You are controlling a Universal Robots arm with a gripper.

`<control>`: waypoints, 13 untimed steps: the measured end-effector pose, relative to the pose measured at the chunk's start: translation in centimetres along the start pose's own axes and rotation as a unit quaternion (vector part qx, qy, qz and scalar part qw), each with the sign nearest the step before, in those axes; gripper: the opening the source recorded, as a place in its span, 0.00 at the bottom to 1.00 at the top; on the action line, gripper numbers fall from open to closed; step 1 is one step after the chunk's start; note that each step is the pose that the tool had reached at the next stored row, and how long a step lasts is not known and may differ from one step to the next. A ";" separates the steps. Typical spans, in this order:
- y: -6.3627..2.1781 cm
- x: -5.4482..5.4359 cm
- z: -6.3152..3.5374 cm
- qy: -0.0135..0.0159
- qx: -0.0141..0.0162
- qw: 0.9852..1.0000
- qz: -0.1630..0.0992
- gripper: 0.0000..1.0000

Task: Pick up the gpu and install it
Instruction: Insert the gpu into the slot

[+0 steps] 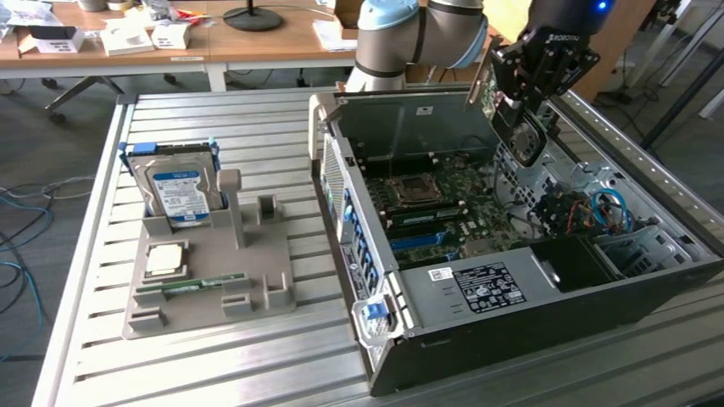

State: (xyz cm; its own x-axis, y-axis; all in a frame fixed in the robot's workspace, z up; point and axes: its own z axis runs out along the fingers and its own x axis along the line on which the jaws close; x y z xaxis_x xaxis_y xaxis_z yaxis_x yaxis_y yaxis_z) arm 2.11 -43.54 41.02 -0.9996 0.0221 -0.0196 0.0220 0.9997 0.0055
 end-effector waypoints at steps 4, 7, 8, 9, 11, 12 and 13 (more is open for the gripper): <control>0.00 0.0 0.00 0.000 0.000 1.000 0.000 0.26; 0.00 0.0 0.00 0.000 0.000 1.000 0.000 0.26; 0.00 0.0 0.00 0.000 0.000 1.000 0.000 0.26; 0.00 0.0 0.00 0.000 0.000 1.000 -0.001 0.26; 0.00 0.0 0.00 0.000 0.000 1.000 -0.004 0.26; 0.00 0.0 0.00 0.000 0.000 1.000 -0.007 0.26; 0.00 0.0 0.01 0.000 0.000 1.000 -0.010 0.26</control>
State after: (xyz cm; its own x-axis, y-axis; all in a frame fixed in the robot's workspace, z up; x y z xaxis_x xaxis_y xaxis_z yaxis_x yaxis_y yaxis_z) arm 2.11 -43.54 41.01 -0.9998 0.0012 -0.0196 0.0011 1.0000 0.0054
